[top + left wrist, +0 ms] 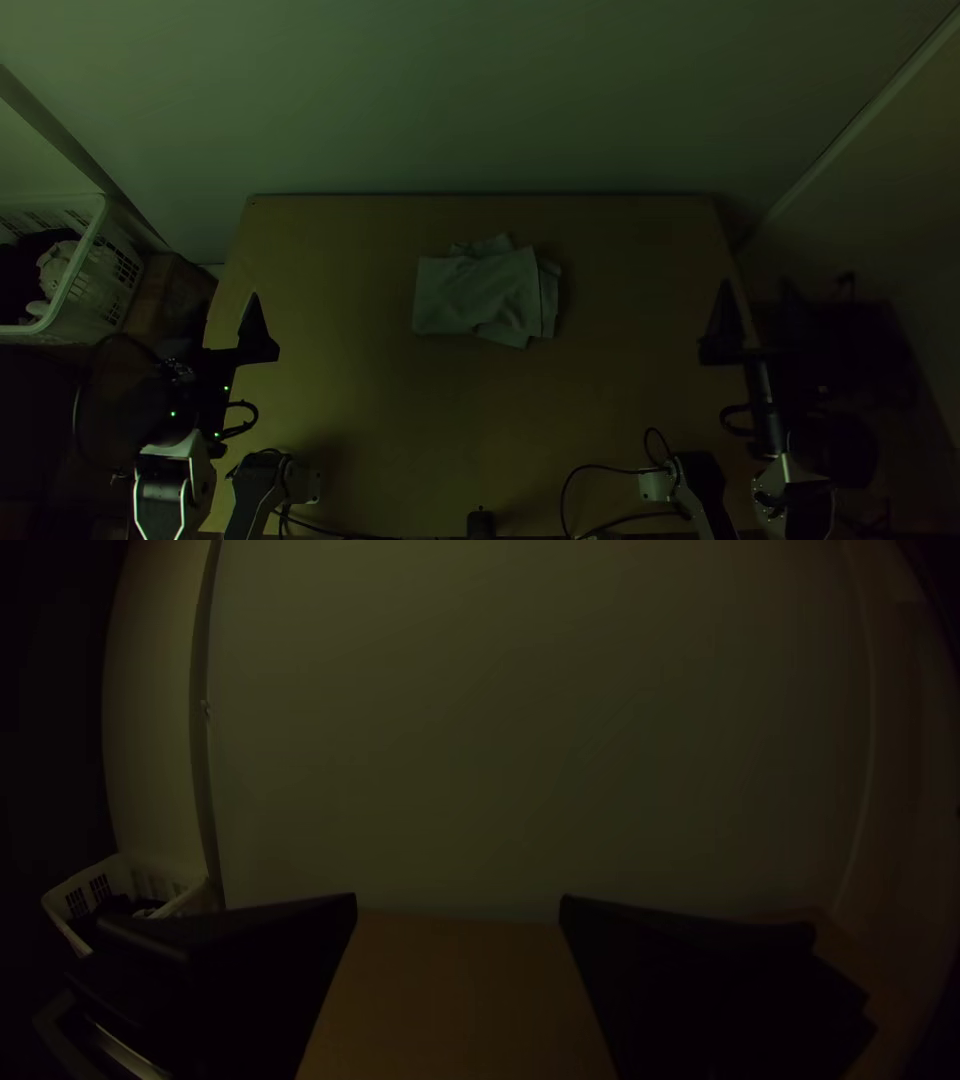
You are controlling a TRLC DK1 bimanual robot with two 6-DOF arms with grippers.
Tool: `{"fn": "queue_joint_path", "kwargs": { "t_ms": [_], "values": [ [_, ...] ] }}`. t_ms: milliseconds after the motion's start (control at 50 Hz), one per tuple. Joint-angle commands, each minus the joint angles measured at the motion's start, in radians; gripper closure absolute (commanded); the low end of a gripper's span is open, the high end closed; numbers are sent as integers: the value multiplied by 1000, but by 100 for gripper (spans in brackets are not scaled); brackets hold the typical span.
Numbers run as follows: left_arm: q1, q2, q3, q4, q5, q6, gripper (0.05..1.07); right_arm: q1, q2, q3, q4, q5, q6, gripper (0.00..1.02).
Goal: Fold the t-shirt
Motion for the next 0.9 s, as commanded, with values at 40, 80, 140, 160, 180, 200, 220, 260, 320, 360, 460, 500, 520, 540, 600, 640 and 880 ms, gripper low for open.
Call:
{"fn": "queue_joint_path", "kwargs": {
  "t_ms": [40,80,140,160,180,200,220,260,320,360,460,500,520,540,600,640,880],
  "values": [
    [5,-137,-140,37,9,35,10,4,-105,-108,12,-1,-21,4],
    [7,-157,-168,38,9,35,10,6,-125,-134,11,-1,-21,4],
    [5,-181,-218,55,9,35,10,1,-147,-182,9,1,-21,4],
    [7,-190,-240,75,8,35,10,-1,-153,-200,11,2,-21,4],
    [8,-200,-263,98,8,35,10,-4,-159,-220,12,2,-21,4],
    [11,-212,-291,123,8,35,10,-8,-164,-242,12,2,-21,4],
    [14,-224,-320,150,8,38,10,-11,-171,-262,14,2,-21,4],
    [24,-269,-375,210,8,46,10,-17,-191,-302,17,1,-21,4],
    [25,-305,-452,324,4,49,10,-17,-225,-360,38,1,-21,4],
    [34,-301,-458,311,8,54,10,-16,-254,-395,46,-1,-20,4],
    [22,-301,-510,322,12,69,10,-10,-280,-460,66,1,-6,4],
    [21,-301,-522,319,12,64,10,-14,-280,-475,66,-1,9,4],
    [21,-301,-531,319,12,63,10,-16,-280,-486,67,1,13,4],
    [22,-301,-542,324,12,63,10,-16,-280,-496,67,-1,13,4],
    [24,-302,-568,327,11,63,10,-16,-282,-535,84,-1,16,4],
    [27,-301,-587,327,11,63,10,-14,-282,-559,89,-1,17,4],
    [50,-295,-623,302,15,61,10,-24,-277,-644,47,2,17,4]
  ]
}}
